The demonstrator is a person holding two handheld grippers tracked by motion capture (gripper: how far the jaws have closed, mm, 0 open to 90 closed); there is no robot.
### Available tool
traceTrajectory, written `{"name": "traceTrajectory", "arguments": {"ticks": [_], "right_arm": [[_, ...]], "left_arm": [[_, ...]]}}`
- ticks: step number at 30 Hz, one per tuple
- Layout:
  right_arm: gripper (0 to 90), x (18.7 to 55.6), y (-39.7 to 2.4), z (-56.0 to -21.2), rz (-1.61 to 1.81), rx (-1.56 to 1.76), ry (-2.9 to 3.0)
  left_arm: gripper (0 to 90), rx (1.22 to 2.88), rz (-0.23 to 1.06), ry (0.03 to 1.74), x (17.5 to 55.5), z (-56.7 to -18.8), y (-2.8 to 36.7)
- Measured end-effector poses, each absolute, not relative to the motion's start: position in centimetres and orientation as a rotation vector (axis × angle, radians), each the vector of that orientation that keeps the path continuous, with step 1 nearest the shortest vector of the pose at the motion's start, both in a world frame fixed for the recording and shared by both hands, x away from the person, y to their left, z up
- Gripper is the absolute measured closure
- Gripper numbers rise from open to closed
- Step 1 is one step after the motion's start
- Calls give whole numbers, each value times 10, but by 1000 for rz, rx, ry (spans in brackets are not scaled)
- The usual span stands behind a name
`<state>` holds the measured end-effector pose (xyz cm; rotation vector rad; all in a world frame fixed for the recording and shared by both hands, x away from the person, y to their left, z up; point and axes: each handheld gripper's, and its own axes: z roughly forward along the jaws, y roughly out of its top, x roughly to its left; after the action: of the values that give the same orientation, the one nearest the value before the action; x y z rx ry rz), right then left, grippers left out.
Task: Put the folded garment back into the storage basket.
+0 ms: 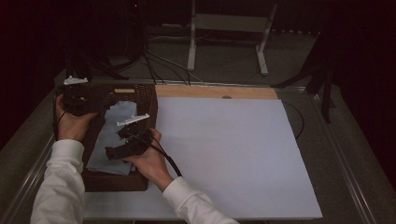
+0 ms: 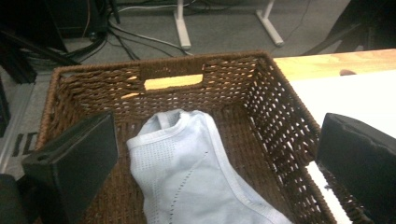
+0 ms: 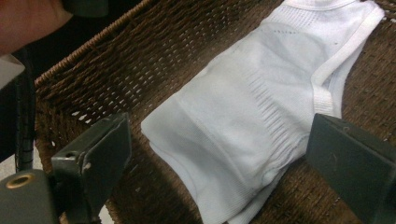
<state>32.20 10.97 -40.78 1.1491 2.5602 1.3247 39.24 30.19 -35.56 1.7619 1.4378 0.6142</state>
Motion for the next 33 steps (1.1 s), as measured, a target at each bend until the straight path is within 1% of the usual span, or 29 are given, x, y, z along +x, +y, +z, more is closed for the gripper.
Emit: {"name": "traceTrajectory", "arguments": {"ticks": [14,28,29,33], "right_arm": [[24,325,99,-403,1354,1137,2541],[17,329,80,-399,1388,1125,2512],[3,329,78,-399,1389,1128,2508],[1,331,71,-399,1385,1123,2504]], "left_arm": [[1,1790,621,1394,390,-355,294],[1,1805,595,1325,380,-353,279],[1,1809,599,1322,380,-353,278],[1,1816,597,1305,376,-354,272]]}}
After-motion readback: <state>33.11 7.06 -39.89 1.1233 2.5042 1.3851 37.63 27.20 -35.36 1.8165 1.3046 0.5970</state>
